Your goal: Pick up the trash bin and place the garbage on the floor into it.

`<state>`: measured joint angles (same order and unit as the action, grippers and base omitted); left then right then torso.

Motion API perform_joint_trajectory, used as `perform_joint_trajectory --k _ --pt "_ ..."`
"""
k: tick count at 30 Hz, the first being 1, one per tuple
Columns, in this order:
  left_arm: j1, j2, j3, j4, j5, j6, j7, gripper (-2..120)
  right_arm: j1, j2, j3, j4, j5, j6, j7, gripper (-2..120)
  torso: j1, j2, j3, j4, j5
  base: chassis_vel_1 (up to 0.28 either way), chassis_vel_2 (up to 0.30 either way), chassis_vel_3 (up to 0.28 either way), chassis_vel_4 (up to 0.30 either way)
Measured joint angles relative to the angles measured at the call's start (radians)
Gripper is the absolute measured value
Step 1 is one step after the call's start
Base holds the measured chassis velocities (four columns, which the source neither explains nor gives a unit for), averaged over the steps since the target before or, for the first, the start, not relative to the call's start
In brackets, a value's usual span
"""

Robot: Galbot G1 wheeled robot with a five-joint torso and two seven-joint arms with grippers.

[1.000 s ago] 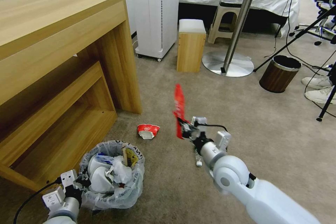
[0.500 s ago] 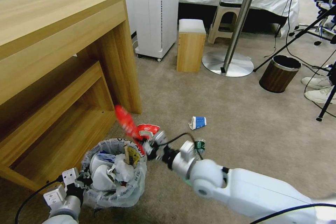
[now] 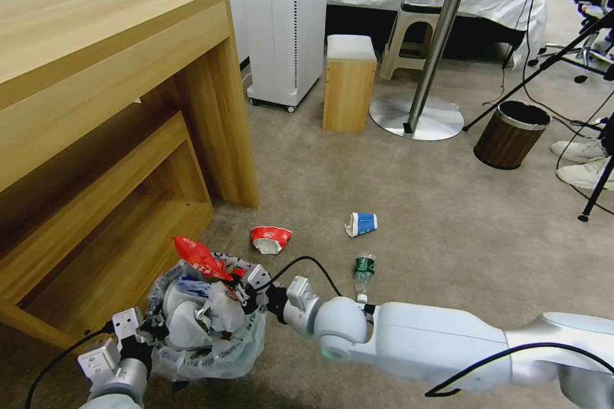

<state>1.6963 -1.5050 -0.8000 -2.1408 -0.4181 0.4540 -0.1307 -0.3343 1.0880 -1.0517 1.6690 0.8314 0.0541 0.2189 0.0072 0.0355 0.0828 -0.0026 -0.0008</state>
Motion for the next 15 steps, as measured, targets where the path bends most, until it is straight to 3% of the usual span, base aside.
perform_joint_trajectory --k 15 --pt "-0.009 -0.002 0.004 0.014 0.0 -0.006 0.002 1 -0.019 0.119 -0.058 -0.129 -0.057 0.013 0.01 0 0.0 0.0 0.0 0.0002 0.0001 0.0 0.0 0.0 0.0"
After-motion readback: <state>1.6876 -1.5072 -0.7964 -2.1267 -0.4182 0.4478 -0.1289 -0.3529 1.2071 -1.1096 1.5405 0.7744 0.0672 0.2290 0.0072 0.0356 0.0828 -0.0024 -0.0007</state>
